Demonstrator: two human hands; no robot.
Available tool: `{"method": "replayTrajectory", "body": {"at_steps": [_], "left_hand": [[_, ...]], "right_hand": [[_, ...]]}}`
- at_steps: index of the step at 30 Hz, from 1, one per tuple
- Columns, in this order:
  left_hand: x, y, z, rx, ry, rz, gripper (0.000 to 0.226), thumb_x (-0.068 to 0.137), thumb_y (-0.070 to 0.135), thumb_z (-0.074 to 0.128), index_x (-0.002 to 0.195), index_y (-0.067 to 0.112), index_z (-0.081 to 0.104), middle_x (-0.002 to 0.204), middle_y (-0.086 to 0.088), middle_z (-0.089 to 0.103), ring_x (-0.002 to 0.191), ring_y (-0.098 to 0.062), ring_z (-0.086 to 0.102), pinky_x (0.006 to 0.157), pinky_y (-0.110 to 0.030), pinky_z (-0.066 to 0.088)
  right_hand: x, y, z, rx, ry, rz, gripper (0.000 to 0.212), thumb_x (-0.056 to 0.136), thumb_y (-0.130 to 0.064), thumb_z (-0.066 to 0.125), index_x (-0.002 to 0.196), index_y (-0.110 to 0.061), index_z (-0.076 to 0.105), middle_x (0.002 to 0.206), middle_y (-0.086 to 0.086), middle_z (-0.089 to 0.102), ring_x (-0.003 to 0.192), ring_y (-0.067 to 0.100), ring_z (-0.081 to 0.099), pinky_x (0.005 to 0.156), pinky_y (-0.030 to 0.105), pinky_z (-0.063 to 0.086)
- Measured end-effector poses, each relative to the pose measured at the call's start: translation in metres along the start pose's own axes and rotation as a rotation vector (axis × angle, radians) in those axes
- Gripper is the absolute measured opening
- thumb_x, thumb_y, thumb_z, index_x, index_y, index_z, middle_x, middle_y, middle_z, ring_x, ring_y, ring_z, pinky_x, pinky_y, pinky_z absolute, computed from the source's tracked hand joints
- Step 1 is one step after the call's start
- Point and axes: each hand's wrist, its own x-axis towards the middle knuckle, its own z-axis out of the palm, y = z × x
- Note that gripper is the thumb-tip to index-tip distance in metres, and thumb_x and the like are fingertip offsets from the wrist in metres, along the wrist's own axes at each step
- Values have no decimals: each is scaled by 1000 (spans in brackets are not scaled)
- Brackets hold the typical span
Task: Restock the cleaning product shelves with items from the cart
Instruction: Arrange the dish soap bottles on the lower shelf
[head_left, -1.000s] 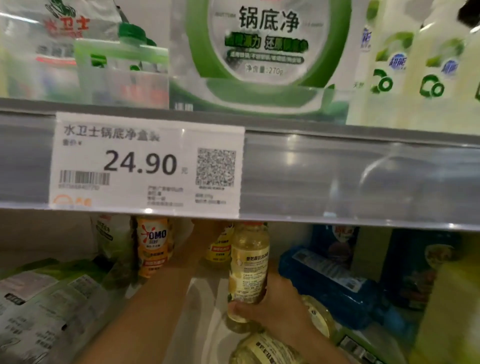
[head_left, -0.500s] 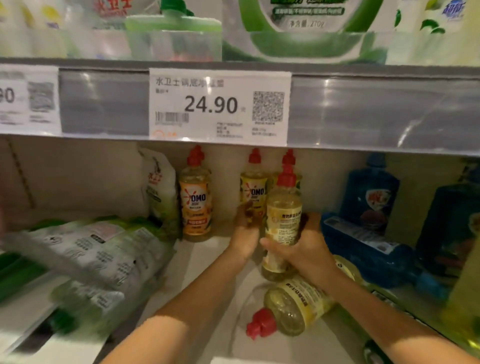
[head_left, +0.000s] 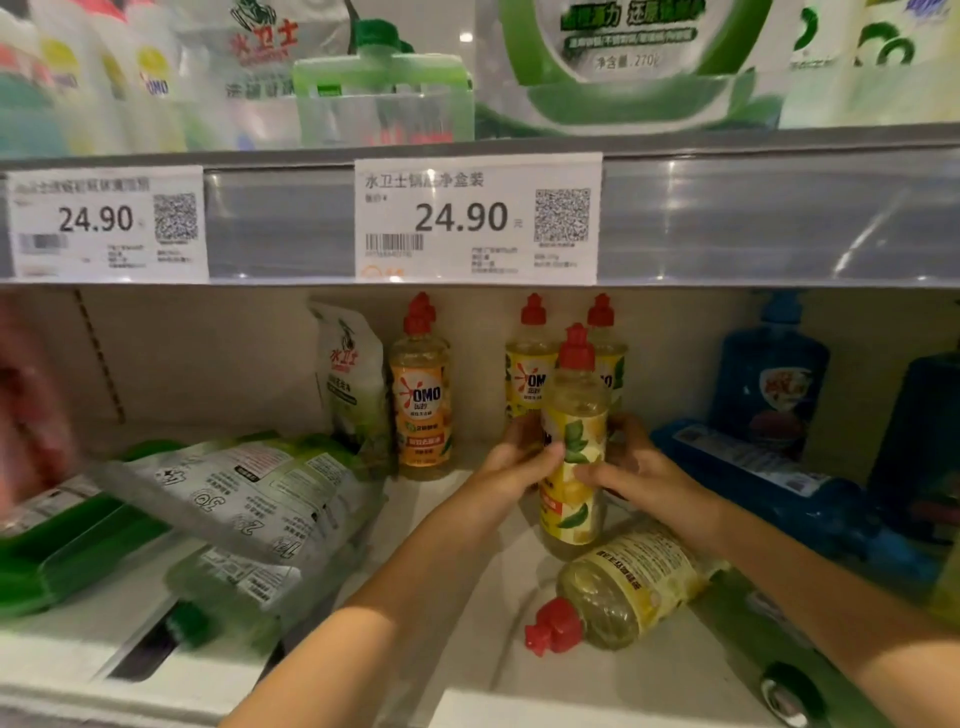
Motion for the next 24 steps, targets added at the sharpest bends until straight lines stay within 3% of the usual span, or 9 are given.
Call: {"method": "replayTrajectory", "body": {"at_steps": [2, 6, 8, 13, 15, 17, 20, 22, 24], "left_hand": [[-2, 4, -1, 55, 51, 20, 48, 92, 13, 62, 134, 14, 39, 127, -2, 58, 119, -17, 57, 98, -28, 49], [0, 6, -6, 165, 152, 58, 62, 81, 16, 77, 129, 15, 38, 116, 2, 61, 103, -5, 61, 78, -15, 52], [2, 6, -5, 254, 213, 88, 76, 72, 28, 83, 131, 16, 37, 119, -2, 60, 107, -9, 60, 84, -21, 53], [10, 6, 4, 518, 375, 93, 98, 51, 64, 70, 128, 10, 40, 122, -11, 53, 112, -22, 56, 93, -39, 51], [21, 1, 5, 597, 408, 87, 102, 47, 69, 64, 126, 8, 42, 120, -12, 53, 110, -26, 56, 92, -43, 51], [26, 6, 9, 668, 419, 64, 97, 53, 59, 74, 124, 3, 40, 120, -14, 50, 110, -29, 54, 92, -39, 49], [37, 6, 10, 814, 423, 15, 80, 74, 38, 80, 128, -1, 37, 127, -15, 43, 115, -27, 46, 82, -18, 29], [45, 8, 8, 855, 436, -8, 75, 81, 39, 73, 131, 0, 34, 131, -14, 41, 119, -26, 43, 77, -18, 24], [55, 11, 5, 867, 434, -30, 72, 85, 39, 69, 132, 0, 32, 135, -14, 38, 121, -27, 41, 86, -24, 28]], "right_hand": [[2, -1, 6, -43, -20, -39, 49, 81, -8, 72, 115, -32, 47, 112, -8, 66, 105, 6, 65, 87, 23, 53], [11, 0, 10, -132, 21, -119, 52, 76, -9, 79, 111, -37, 54, 111, -15, 64, 102, -4, 61, 78, 9, 48], [16, -1, 11, -173, 7, -142, 53, 76, -6, 79, 110, -36, 54, 103, -17, 66, 100, -5, 62, 76, 9, 49], [28, 0, 18, -253, 65, -198, 63, 75, -8, 81, 125, -12, 44, 113, 2, 65, 107, 14, 64, 89, 30, 54], [32, 2, 16, -290, 64, -208, 61, 77, -9, 79, 127, -9, 44, 113, 1, 64, 108, 6, 62, 88, 22, 52], [36, 5, 15, -352, 59, -225, 59, 79, -13, 77, 127, -11, 43, 114, -2, 59, 107, -7, 57, 87, 12, 46], [51, 10, 13, -427, 60, -187, 73, 77, -21, 76, 138, -18, 35, 126, 2, 53, 120, 11, 52, 102, 33, 45], [64, 10, 13, -420, 54, -155, 83, 79, -18, 76, 145, -22, 25, 129, 0, 54, 121, 17, 53, 103, 40, 45], [74, 7, 15, -405, 49, -142, 93, 82, -18, 74, 151, -20, 13, 133, -4, 53, 121, 14, 52, 103, 36, 45]]}}
